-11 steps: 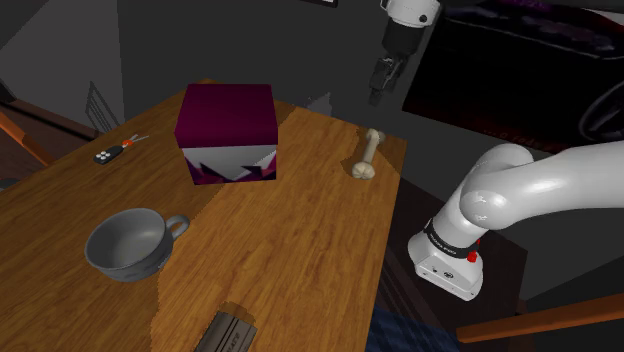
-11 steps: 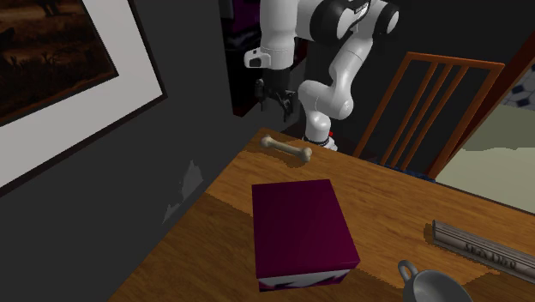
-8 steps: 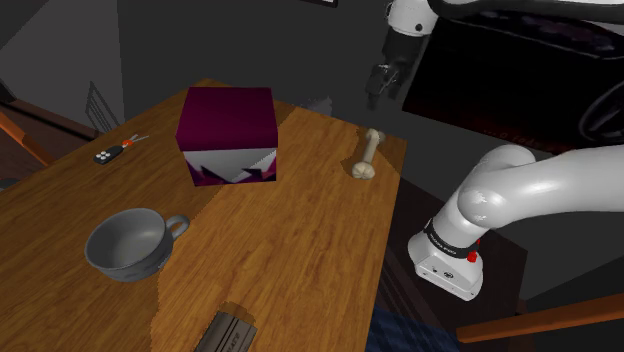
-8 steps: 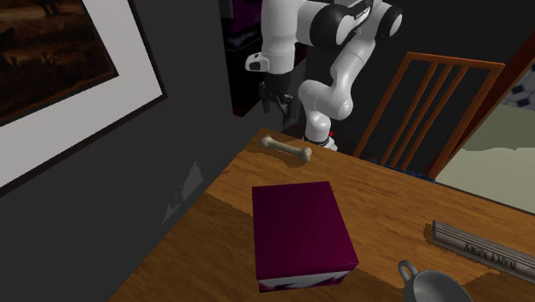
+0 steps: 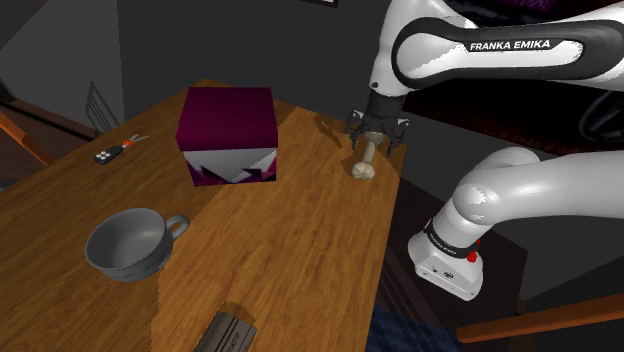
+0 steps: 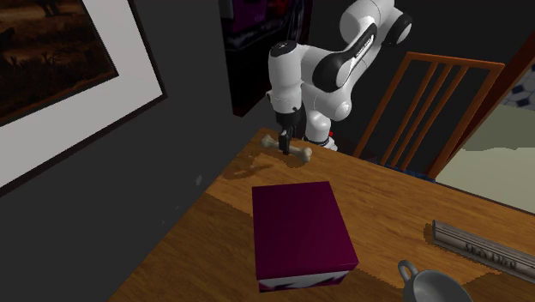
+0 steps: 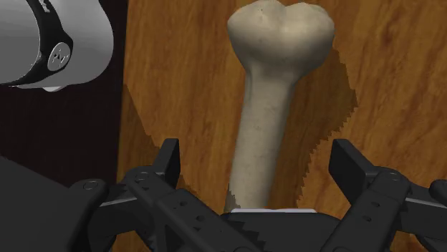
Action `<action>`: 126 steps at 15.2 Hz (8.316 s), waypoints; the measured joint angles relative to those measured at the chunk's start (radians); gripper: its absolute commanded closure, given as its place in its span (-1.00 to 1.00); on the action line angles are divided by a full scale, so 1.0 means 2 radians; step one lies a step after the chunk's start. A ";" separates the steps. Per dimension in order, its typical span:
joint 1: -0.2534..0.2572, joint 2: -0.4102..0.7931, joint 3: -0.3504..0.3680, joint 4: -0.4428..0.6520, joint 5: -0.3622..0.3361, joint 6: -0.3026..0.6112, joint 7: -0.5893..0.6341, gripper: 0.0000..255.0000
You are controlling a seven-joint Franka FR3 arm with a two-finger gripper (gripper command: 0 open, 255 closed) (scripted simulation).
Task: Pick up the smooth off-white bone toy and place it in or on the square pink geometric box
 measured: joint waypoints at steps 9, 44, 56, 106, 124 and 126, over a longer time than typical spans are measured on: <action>0.004 -0.007 -0.013 -0.049 -0.008 0.065 0.057 -1.00; 0.015 -0.035 -0.048 0.072 -0.047 -0.055 0.080 1.00; 0.010 -0.017 -0.058 0.163 -0.057 -0.128 0.085 1.00; 0.050 0.502 0.184 0.619 -0.177 -0.071 0.390 1.00; 0.050 0.502 0.184 0.635 -0.177 -0.086 0.389 -1.00; 0.056 0.511 0.185 0.667 -0.183 -0.111 0.394 -1.00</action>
